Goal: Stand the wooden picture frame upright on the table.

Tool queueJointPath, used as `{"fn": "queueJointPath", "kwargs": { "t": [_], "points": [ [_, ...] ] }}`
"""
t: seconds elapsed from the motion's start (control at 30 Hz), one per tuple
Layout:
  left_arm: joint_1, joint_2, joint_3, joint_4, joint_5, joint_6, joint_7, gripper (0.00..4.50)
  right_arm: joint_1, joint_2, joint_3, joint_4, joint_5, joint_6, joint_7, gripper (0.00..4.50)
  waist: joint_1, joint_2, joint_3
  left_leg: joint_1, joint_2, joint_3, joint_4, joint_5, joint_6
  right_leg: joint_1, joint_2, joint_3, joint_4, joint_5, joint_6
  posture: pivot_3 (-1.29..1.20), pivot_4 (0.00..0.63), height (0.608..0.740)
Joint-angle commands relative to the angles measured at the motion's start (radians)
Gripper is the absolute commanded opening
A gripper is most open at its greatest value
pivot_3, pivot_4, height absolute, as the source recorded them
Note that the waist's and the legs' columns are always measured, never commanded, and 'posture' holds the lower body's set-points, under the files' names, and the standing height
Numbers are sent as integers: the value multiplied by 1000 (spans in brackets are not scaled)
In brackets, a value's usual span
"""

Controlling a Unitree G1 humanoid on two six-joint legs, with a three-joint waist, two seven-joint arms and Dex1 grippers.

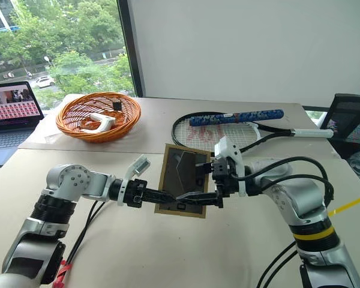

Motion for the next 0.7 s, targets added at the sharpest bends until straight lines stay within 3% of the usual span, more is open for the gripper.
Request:
{"fn": "queueJointPath", "kwargs": {
  "t": [0.03, 0.23, 0.33, 0.43, 0.5, 0.7],
  "points": [
    [-48, 9, 111, 49, -43, 34, -42, 1150, 8, -35, -64, 60, -86, -113, -42, 4432, -6, 0, 0, 0, 0, 0, 0, 0, 0, 0, 0, 0, 0, 0, 0, 0, 150, 725],
    [-53, 57, 129, 58, -73, 79, -109, 1150, 110, -172, -159, 223, -213, -276, -35, 4432, 6, 0, 1, 0, 0, -1, 0, 0, 0, 1, 0, -2, 0, 0, 0, 0, 150, 725],
    [-53, 88, 105, 82, -100, 80, -132, 1150, 155, -176, -165, 284, -342, -516, -87, 4432, 6, 1, 1, 0, 0, -4, -1, 0, 0, 2, 0, -5, 0, -2, -3, 0, 150, 725],
    [-48, 92, 63, 90, -115, 80, -151, 1150, 119, -131, -99, 393, -649, -1025, -317, 4432, -6, 2, 2, 0, 0, -5, 0, 0, 0, 2, 0, -7, 1, -2, -3, 0, 150, 725],
    [-54, 86, 47, 104, -121, 80, -159, 1150, 85, -102, -52, 422, -827, -1261, -460, 4432, -13, 4, 3, 0, 0, -6, 0, 0, -1, 2, 0, -7, 1, -2, -3, 0, 150, 725],
    [-71, 70, 29, 121, -102, 80, -166, 1150, 0, -16, 33, 487, -1116, -1534, -733, 4432, -18, 6, 4, 0, 0, -9, -1, 2, -4, 3, 0, -10, 2, -2, -3, 0, 150, 725]
  ]
}}
